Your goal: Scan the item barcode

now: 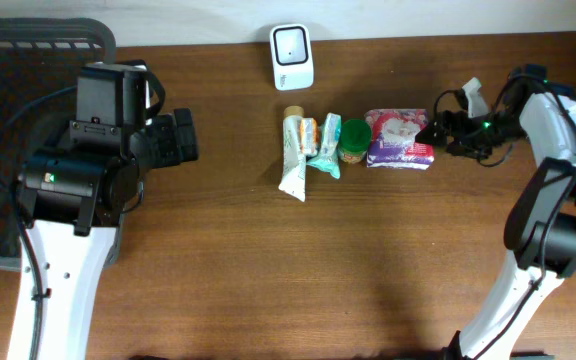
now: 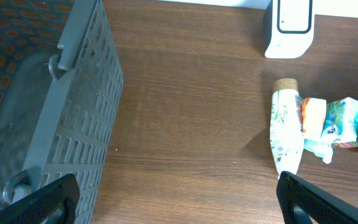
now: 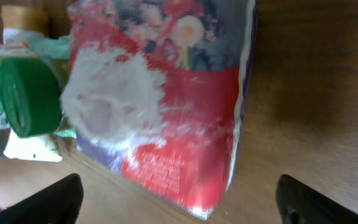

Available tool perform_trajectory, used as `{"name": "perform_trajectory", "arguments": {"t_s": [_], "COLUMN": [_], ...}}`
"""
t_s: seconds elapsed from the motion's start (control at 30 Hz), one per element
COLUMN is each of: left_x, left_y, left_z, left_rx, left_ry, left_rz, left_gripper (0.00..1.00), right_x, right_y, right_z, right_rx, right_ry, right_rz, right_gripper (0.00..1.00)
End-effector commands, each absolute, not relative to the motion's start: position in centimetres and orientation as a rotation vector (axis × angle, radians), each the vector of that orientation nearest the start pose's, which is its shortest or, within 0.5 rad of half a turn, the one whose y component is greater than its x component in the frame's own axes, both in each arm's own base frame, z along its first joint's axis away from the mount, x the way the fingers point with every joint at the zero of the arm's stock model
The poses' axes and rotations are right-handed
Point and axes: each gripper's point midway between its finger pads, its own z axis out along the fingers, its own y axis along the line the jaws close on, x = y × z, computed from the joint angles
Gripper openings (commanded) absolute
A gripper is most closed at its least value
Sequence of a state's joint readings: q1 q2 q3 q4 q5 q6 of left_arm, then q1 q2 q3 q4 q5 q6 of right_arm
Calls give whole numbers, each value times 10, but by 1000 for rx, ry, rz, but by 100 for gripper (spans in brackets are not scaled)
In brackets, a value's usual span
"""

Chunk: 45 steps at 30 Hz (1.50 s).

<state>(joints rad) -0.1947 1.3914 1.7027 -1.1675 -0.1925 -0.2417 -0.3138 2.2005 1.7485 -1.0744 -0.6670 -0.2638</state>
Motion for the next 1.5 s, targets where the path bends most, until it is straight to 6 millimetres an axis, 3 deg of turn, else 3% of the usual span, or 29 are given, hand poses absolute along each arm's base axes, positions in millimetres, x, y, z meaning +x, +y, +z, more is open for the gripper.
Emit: {"name": "perform_trajectory", "arguments": {"t_s": [0.0, 0.07, 0.13, 0.23, 0.33, 0.47, 0.63, 0.8, 0.87, 0.97, 1.03, 1.1, 1.2, 1.37, 1.47], "left_x": [346, 346, 346, 346, 346, 346, 346, 346, 346, 346, 346, 346, 346, 346, 346], "left_y": [-31, -31, -31, -31, -31, -31, -31, -31, -31, -31, -31, -31, -31, -31, -31], "left_z": [321, 321, 321, 321, 321, 321, 321, 321, 321, 321, 321, 321, 321, 321, 321], "left_rx": [-135, -134, -135, -135, -135, -135, -135, -135, -135, -135, -135, -135, -135, -135, -134], "left_ry": [2403, 2404, 2403, 2404, 2404, 2403, 2404, 2404, 2404, 2404, 2403, 2403, 2404, 2404, 2404], "left_rz": [58, 59, 59, 59, 58, 58, 58, 58, 59, 58, 58, 59, 59, 59, 59], "left_gripper": [99, 99, 99, 99, 99, 99, 99, 99, 99, 99, 99, 99, 99, 99, 99], "right_x": [450, 449, 445, 440, 431, 422, 406, 394, 386, 367, 346, 330, 313, 313, 315], "right_y": [-19, -18, -15, -9, 6, 12, 3, -13, -27, -69, -105, -128, -141, -127, -108], "right_z": [49, 39, 26, 19, 25, 45, 96, 150, 160, 166, 173, 179, 178, 142, 110], "right_rx": [55, 65, 82, 86, 32, 55, -170, -168, -46, 354, 665, 834, 1002, 938, 853], "right_ry": [2721, 2734, 2759, 2783, 2794, 2782, 2691, 2686, 2773, 2923, 2933, 2906, 2866, 2909, 2943], "right_rz": [1072, 1093, 1117, 1141, 1196, 1274, 1222, 1024, 855, 409, 38, -212, -443, -505, -507], "right_gripper": [82, 79, 63, 52, 41, 16, 20, 17, 13, 11, 11, 11, 13, 13, 29]}}
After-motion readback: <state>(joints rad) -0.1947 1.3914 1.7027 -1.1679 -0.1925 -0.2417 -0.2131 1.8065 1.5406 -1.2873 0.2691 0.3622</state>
